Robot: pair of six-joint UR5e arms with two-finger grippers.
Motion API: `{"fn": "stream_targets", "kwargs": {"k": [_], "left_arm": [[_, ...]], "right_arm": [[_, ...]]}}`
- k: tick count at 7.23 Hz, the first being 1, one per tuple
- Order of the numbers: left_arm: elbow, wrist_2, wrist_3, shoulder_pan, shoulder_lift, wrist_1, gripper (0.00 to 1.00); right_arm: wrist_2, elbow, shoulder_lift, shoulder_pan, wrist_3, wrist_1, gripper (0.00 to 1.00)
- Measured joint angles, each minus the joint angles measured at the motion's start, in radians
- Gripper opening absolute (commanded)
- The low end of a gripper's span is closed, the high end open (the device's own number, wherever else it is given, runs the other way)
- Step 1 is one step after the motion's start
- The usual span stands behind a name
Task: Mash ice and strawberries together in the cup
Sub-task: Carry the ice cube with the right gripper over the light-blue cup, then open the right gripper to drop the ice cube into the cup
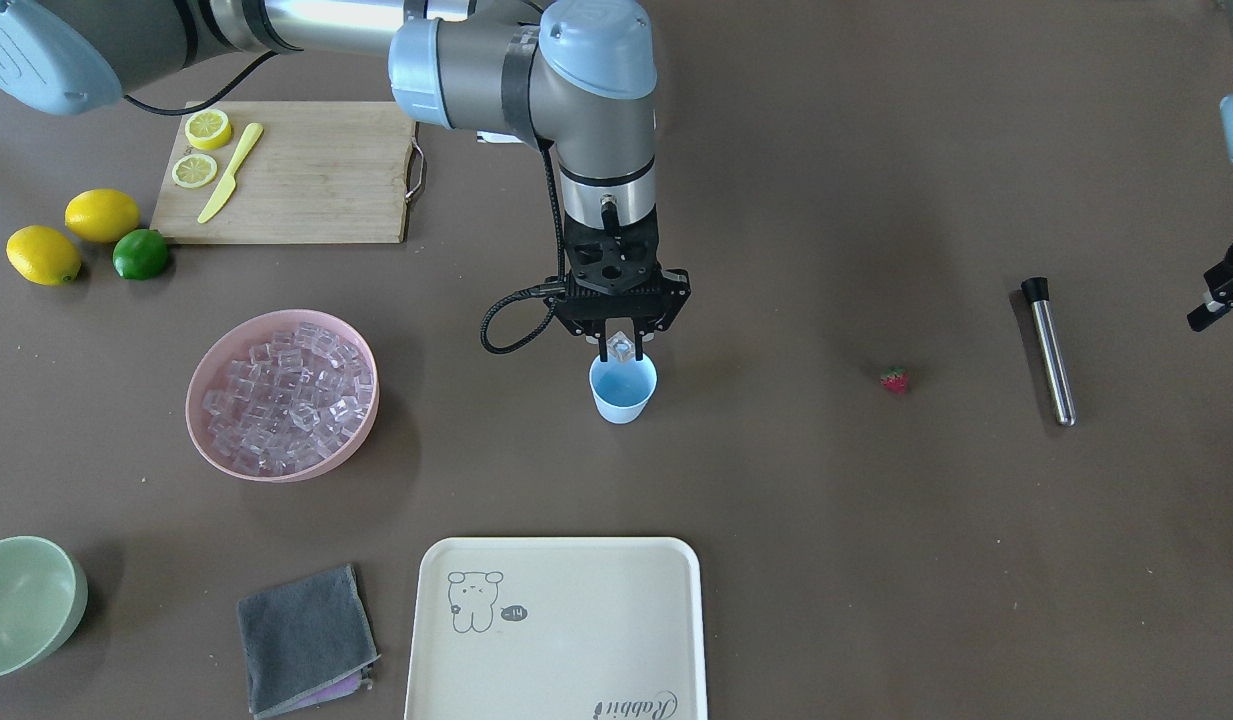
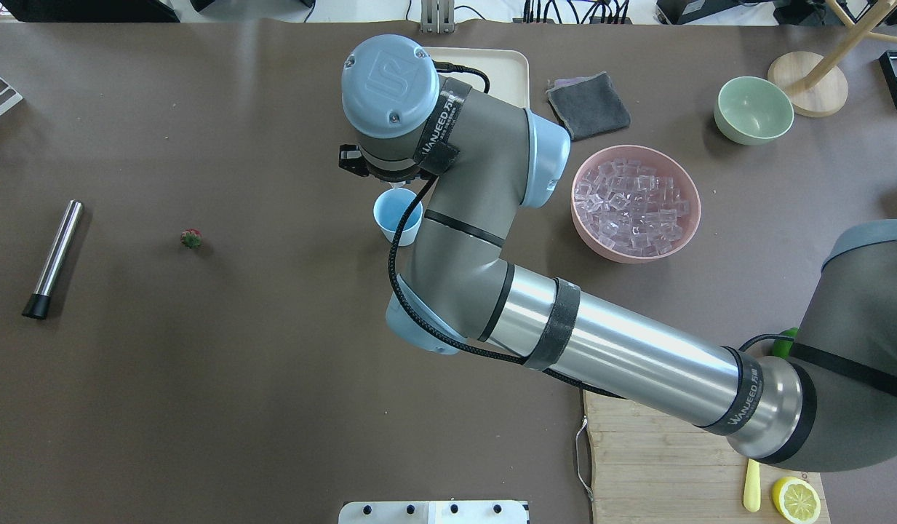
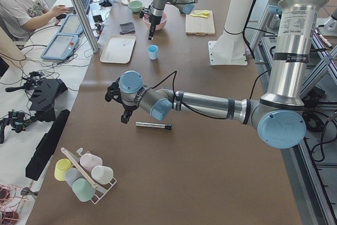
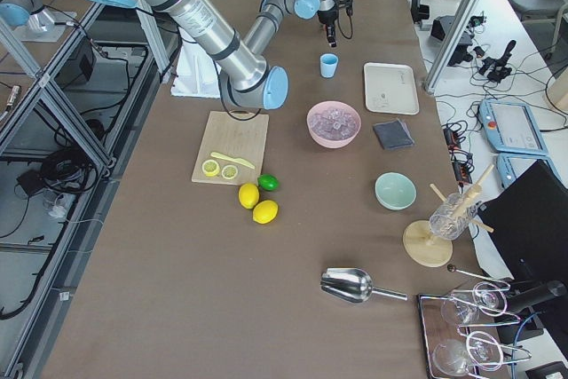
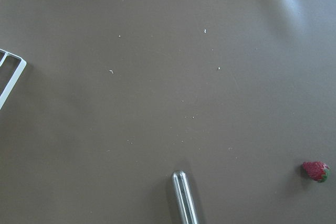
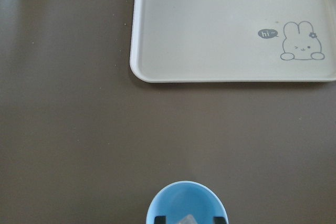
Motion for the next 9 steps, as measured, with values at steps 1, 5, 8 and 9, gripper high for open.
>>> {"fn": "stream_targets", "kwargs": {"k": [1, 5, 8, 9], "left_arm": [[0.005, -0.001, 0.000, 0.000, 0.008, -0.012, 0.97], [0.012, -0.003, -0.002, 0.000, 0.020, -0.031, 0.97], [0.014, -0.004, -0.003, 0.002, 0.014, -0.030, 0.97], [0.017, -0.004, -0.004, 0.002, 0.011, -0.030, 0.97]], "right_arm": [[-0.019, -0.050, 0.008, -0.006, 0.008, 0.052, 0.00], [-0.041, -0.106, 0.005, -0.033, 0.010, 0.103, 0.00], [-0.044, -0.104, -0.009, -0.053, 0.005, 0.103, 0.00], [-0.044, -0.105, -0.012, -0.049, -0.006, 0.103, 0.00]]}}
